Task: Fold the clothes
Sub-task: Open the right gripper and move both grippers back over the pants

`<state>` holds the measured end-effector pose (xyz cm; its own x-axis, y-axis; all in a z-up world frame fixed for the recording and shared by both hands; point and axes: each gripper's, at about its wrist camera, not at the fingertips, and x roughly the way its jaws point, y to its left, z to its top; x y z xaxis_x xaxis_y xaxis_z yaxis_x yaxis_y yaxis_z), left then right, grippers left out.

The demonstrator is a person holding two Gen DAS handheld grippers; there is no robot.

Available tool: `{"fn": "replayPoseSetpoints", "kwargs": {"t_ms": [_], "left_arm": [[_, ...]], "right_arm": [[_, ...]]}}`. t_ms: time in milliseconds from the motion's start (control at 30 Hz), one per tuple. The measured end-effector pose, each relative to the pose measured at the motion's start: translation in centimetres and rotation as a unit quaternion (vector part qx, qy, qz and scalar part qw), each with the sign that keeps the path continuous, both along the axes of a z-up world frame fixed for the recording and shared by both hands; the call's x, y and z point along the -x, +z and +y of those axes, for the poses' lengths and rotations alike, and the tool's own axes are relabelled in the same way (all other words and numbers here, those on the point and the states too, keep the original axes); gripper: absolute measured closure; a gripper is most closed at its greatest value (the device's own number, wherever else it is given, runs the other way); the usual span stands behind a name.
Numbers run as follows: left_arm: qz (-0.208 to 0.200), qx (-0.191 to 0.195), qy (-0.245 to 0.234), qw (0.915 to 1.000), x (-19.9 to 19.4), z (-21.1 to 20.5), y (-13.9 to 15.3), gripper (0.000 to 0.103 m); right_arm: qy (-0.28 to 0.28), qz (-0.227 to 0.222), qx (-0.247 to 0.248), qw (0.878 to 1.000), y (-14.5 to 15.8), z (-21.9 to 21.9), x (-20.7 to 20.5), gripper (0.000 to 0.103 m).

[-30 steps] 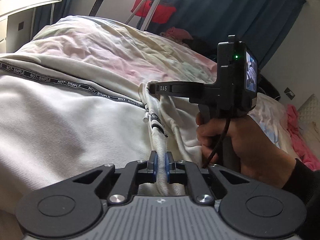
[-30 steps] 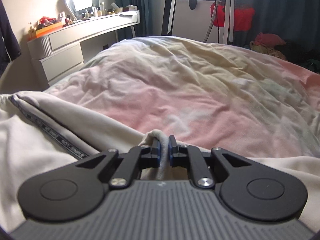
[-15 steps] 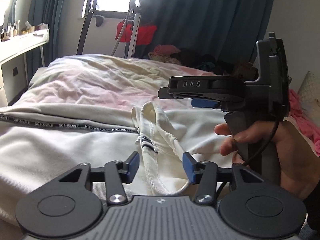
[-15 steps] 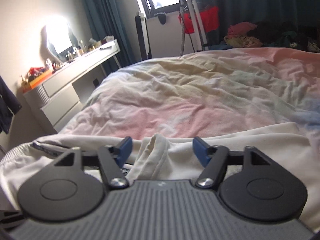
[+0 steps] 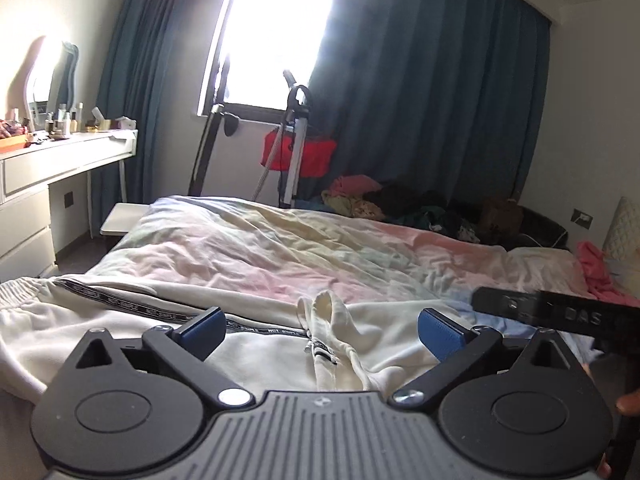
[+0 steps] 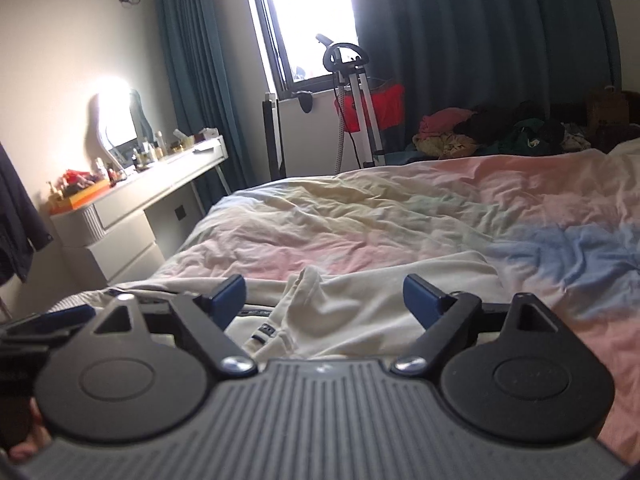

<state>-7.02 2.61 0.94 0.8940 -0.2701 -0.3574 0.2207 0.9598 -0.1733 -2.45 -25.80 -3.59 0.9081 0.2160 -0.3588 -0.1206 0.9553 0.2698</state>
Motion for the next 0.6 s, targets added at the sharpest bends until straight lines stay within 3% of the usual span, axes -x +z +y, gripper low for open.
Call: {"fn": "replayPoseSetpoints", "kwargs": {"t_ms": [233,333,467,533,600], "left_arm": [[0.005,0.001,0.031,0.9995,1.1,0.8,-0.6,0.0],[0.057,0.05,0.048,0.996,-0.6,2.7,-1.4,0.0],[0.134,0.098,0.094,0.9817,-2.6,6.2,-3.0,0.001],[0.148,0.102,0.13,0.9751,-2.7,8.8,-3.3,0.002],[0.162,0.127,0.174,0.9629,-2.5,12.1,-3.5,0.001]], "right_arm": [[-0.053,-0.02,0.026,0.998,-0.2,-1.1,3.8,0.015],[-0.043,-0.006,0.012,0.999,-0.7,-1.3,3.4,0.015],[-0.037,0.008,0.005,0.999,-1.2,-1.4,3.1,0.015],[-0.039,0.013,0.002,0.999,-1.3,-1.4,3.0,0.015],[-0.044,0.018,0.006,0.999,-1.6,-1.5,3.0,0.015]]}}
